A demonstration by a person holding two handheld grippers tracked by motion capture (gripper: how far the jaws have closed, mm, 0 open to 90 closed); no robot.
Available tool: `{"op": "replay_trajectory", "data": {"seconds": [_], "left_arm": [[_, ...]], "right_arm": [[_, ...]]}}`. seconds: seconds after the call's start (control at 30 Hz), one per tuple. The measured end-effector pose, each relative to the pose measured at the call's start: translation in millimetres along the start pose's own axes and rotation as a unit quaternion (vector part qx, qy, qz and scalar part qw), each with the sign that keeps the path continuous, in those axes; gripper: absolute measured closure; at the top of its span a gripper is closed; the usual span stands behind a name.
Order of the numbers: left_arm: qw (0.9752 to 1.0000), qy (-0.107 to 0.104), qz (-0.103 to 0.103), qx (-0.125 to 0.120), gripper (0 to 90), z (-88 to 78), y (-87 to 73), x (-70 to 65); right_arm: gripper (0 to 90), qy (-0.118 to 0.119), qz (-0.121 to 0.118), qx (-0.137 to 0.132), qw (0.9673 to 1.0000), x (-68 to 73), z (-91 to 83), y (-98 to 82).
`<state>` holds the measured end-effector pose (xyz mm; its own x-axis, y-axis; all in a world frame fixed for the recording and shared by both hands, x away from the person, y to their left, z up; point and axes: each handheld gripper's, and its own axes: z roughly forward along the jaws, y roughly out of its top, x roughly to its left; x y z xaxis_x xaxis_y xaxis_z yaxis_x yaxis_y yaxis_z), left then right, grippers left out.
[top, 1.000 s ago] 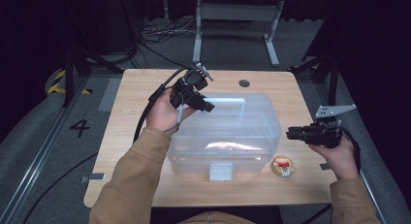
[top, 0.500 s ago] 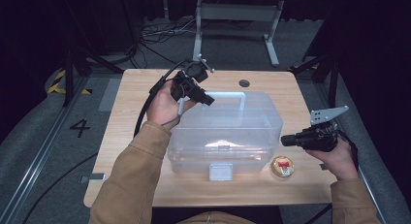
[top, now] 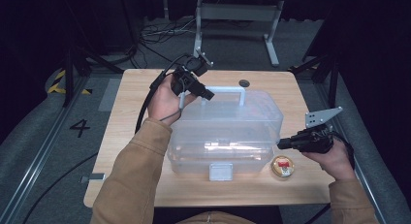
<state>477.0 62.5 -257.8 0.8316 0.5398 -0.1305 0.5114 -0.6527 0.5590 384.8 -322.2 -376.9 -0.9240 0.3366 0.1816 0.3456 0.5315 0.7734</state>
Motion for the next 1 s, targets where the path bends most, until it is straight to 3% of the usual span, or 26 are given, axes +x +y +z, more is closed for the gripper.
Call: {"op": "replay_trajectory", "data": {"seconds": [0.6,0.9,1.0], "left_arm": [[1.0000,0.002,-0.001,0.005,68.9,-2.3,1.8,0.1],[1.0000,-0.003,-0.003,0.001,68.6,-5.2,0.9,-0.4],[0.9999,-0.009,-0.007,-0.012,64.1,-9.8,0.1,-0.8]], "right_arm": [[89.0,0.001,-0.012,-0.027,0.9996,5.6,1.8,5.1],[90.0,-0.008,-0.016,-0.039,0.9991,7.5,1.5,6.6],[90.0,-0.015,-0.016,-0.037,0.9991,7.8,1.3,6.8]]}}
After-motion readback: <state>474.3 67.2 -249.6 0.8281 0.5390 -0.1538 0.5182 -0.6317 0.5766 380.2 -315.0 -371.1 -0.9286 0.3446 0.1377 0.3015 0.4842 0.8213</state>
